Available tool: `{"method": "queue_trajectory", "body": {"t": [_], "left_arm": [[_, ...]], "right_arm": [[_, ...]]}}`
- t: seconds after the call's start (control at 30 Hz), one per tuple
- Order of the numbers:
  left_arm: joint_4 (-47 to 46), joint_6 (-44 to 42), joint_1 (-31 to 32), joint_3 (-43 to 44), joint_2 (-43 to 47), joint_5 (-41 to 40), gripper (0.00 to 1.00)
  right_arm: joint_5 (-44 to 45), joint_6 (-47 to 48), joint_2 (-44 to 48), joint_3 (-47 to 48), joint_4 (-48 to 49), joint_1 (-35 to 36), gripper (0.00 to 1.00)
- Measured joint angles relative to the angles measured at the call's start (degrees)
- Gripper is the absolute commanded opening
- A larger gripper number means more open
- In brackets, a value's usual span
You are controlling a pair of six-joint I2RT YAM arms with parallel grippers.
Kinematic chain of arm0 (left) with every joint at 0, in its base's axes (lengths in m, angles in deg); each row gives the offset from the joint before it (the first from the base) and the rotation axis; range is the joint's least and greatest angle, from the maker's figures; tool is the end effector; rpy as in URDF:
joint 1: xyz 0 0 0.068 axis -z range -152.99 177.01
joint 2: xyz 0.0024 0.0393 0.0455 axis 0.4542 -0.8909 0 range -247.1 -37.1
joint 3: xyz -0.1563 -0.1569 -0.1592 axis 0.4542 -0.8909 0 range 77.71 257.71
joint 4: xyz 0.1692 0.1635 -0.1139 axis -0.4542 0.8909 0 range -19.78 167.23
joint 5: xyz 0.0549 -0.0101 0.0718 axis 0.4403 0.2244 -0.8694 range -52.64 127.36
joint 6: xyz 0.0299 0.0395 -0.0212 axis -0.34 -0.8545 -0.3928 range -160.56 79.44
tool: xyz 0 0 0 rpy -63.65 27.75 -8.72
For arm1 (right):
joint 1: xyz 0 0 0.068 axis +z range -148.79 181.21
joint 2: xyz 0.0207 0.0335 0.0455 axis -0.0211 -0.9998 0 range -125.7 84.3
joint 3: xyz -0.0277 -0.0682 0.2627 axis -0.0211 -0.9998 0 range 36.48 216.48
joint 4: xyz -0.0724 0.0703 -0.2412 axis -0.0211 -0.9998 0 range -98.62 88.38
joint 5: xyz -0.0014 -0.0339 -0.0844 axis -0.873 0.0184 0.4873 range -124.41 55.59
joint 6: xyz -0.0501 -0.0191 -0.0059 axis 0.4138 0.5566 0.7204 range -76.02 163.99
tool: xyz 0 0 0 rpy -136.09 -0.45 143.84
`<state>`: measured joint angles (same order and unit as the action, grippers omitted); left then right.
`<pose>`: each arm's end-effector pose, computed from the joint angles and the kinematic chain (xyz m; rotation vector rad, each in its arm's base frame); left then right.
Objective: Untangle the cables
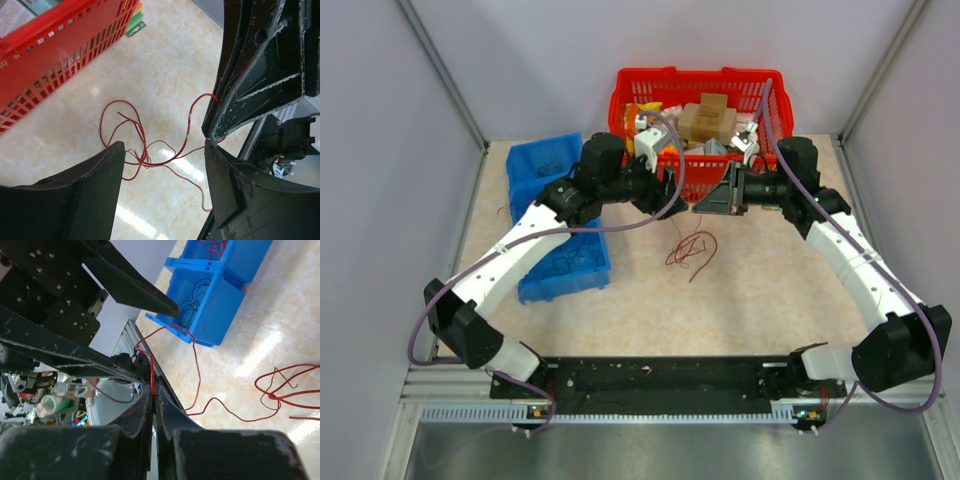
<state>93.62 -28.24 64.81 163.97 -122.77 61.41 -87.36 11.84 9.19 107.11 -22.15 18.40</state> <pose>0.2619 -0.2214 0.3980 0.7334 1.9308 -0.9701 0.2664 0.1121 0.3689 -0.3731 2.0906 1.4542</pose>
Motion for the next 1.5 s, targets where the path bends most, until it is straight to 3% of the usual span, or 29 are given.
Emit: {"method": "queue_trajectory", "body": {"t": [0.23, 0.47, 0.57, 0.6, 0.67, 0.83, 1.07, 1.17, 1.2, 1.37, 1.5], "left_arm": [[1.9, -4.6, -0.2, 4.0, -0.4, 2.1, 0.51], [1.3, -4.2, -0.2, 4.0, -1.3, 7.4, 0.45], [1.0, -2.9, -0.5, 4.0, -2.1, 10.2, 0.06], [1.1, -2.6, -0.6, 4.0, -2.3, 10.9, 0.01], [1.5, -2.6, -0.7, 4.2, -2.7, 11.0, 0.0], [5.6, -3.5, -0.9, 8.4, -4.3, 9.3, 0.0], [4.9, 2.4, -0.9, 22.0, -5.8, 12.7, 0.0], [3.6, 5.0, -0.9, 26.0, -5.8, 14.1, 0.0], [3.5, 5.6, -0.9, 27.1, -5.8, 14.4, 0.0], [4.0, 6.9, -0.9, 28.8, -5.8, 15.8, 0.0], [3.8, 9.0, -0.9, 28.7, -6.1, 16.3, 0.0]], "right_arm": [[-2.6, 0.0, -0.1, 0.5, 0.2, 0.0, 0.0], [-3.5, 0.0, -0.1, 0.7, 0.8, 0.0, 0.0], [-3.5, 0.2, -0.2, 0.7, 0.8, 0.0, 0.0], [-3.6, 0.1, -0.4, 0.7, 0.8, 0.0, 0.0], [-3.8, 0.2, -0.7, 0.7, 0.8, 0.0, 0.0], [-1.5, 0.4, -0.7, 0.7, 0.7, 0.0, 0.35], [6.2, 2.1, -0.8, 0.0, 1.5, 0.0, 0.65], [11.7, 0.9, -1.0, -2.3, 1.4, -0.9, 0.7], [13.0, -0.2, -1.3, -3.2, 1.1, -1.8, 0.77], [20.4, -4.8, -5.7, -5.0, -2.6, -9.0, 0.77], [21.4, -7.8, -9.3, -5.8, -4.1, -9.0, 0.72]]}}
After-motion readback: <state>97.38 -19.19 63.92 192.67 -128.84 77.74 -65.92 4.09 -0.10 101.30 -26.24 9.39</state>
